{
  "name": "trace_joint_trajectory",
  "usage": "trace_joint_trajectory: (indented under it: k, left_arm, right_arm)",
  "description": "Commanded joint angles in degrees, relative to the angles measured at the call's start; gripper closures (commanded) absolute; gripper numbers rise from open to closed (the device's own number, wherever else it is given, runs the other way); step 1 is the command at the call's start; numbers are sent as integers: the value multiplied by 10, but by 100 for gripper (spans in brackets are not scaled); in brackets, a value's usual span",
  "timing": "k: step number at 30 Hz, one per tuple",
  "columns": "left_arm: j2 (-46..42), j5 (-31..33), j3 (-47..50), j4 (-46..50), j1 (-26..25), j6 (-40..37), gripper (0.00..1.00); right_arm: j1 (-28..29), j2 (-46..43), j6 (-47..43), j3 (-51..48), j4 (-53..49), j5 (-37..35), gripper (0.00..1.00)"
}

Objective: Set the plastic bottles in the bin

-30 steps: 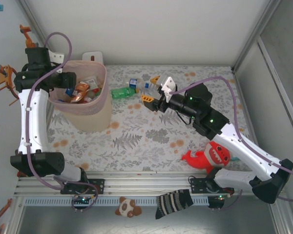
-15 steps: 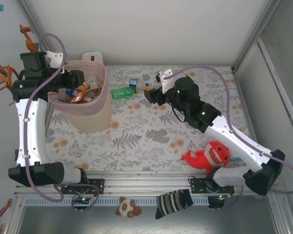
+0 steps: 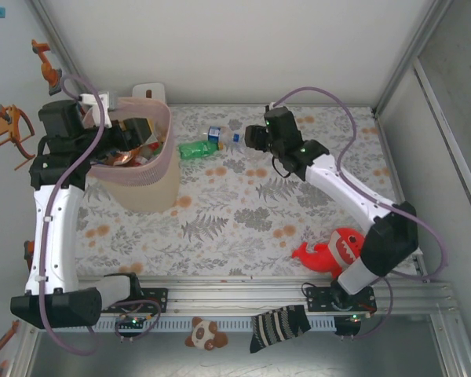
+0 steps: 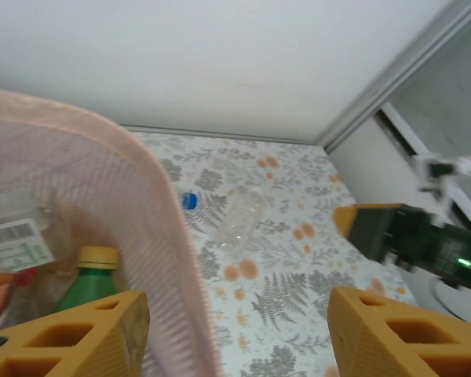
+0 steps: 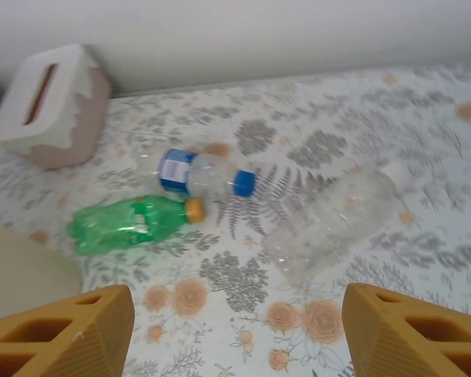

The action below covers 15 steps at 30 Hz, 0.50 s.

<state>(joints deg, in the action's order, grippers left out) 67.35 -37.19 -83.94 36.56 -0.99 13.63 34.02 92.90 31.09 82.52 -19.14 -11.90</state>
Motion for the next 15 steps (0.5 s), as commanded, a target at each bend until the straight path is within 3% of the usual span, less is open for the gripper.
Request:
trace_joint_trajectory:
  k: [1,8,15]
  left_arm:
    - [-17,-24,5,-45,-17,28,39]
    - [-18,-22,19,-50,-44,34,39]
    - [-26,-22,30,-55,-52,41,39]
  right_arm:
    - [-25,52,102,48,-47,-35,28]
    - [-38,173,162,114,-87,-137,27]
    - [-48,277,186,205,-99,-134,26]
